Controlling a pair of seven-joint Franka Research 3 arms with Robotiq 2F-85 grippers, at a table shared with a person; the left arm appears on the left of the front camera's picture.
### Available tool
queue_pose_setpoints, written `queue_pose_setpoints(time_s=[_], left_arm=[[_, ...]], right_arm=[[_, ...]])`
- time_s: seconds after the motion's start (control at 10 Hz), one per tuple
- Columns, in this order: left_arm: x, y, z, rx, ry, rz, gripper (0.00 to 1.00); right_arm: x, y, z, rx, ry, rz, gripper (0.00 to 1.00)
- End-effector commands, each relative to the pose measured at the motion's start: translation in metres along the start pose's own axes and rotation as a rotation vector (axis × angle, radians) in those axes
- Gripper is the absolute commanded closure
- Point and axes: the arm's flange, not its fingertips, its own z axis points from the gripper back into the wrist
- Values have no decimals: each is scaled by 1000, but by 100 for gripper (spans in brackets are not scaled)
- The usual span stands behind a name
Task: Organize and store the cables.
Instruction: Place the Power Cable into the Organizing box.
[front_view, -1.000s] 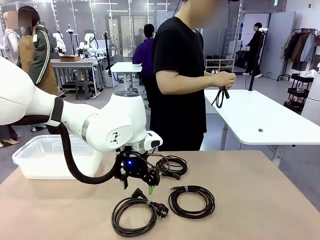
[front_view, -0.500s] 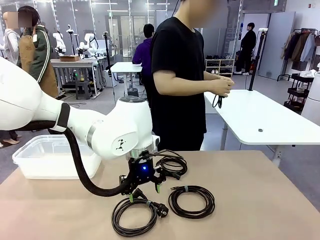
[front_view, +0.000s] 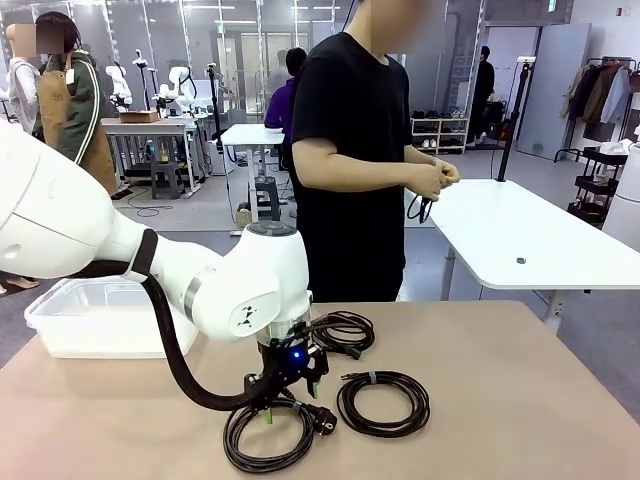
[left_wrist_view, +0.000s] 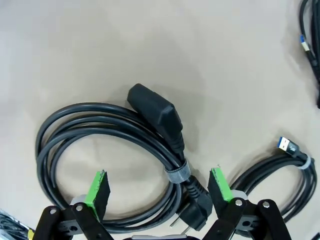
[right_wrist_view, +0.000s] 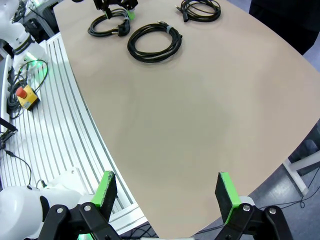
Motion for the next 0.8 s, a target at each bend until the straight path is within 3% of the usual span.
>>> queue_pose_setpoints(time_s=[0.0, 0.2, 0.3, 0.4, 0.5, 0.6, 0.7], left_arm=[[-1, -12, -5, -18, -18, 24, 0], [-5, -15, -8, -13, -32, 28, 0], [-5, -17, -10, -2, -34, 30, 7], [-6, -20, -14, 9, -39, 4, 22], [-5, -20, -17, 13, -45, 7, 47], [-2, -19, -17, 10, -68, 23, 78], [-1, -19, -15, 17, -80, 26, 100]], right_arm=[[-1, -1, 1, 4, -15, 18, 0], [-1, -1, 1, 4, -15, 18, 0], [-1, -1, 1, 4, -15, 18, 0], [-1, -1, 1, 4, -15, 18, 0], [-1, -1, 1, 4, -15, 18, 0], [-1, -1, 1, 4, -15, 18, 0], [-1, -1, 1, 4, -15, 18, 0]])
